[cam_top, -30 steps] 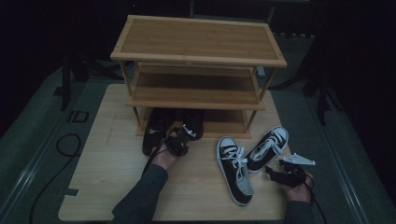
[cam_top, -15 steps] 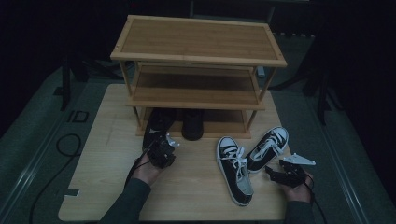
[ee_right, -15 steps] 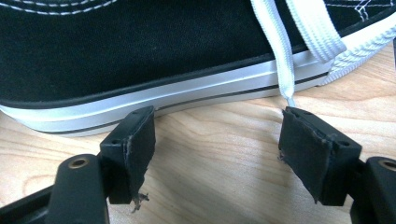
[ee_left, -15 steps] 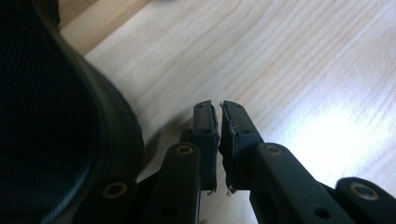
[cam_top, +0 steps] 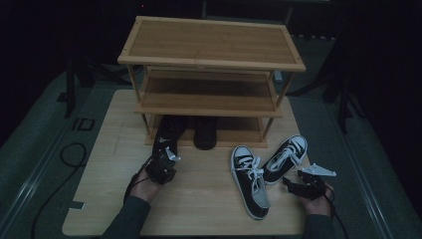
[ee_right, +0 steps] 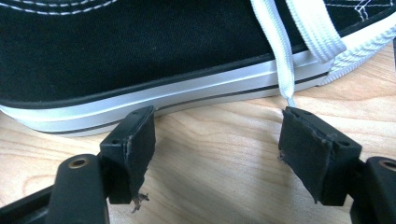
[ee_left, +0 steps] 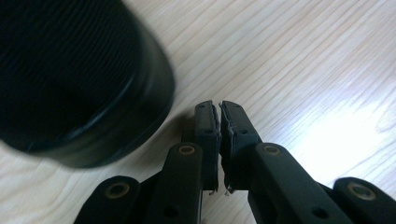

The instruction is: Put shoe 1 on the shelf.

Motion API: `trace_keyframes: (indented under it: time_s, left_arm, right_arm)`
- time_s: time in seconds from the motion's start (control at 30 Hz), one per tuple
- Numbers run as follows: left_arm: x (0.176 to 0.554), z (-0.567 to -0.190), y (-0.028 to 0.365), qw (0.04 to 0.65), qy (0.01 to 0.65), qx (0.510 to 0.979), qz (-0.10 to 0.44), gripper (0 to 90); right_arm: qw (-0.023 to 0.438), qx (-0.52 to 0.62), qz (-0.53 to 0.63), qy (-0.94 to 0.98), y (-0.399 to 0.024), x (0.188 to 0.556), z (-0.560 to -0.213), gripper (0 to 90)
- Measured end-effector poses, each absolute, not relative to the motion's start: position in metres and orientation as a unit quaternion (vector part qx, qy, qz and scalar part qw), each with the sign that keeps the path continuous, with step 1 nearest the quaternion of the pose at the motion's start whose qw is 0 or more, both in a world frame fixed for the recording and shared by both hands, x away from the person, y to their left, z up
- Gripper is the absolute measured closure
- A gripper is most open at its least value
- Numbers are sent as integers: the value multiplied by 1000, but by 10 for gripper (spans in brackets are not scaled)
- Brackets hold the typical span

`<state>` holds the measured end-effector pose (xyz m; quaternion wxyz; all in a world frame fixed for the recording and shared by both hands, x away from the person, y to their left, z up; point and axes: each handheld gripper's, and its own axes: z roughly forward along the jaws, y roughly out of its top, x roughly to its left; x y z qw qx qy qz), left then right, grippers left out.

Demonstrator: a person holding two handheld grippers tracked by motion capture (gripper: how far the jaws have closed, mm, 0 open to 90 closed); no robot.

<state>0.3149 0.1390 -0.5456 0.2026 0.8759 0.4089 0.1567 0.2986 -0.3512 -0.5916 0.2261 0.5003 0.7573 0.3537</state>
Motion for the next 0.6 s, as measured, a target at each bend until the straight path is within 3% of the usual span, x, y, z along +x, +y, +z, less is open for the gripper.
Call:
trace_keyframes:
  time_s: [0.6]
  left_arm:
    - [335, -550, 179, 155, 454, 858, 183, 887]
  right_arm:
    - [226, 500, 354, 757, -351, 299, -592, 267]
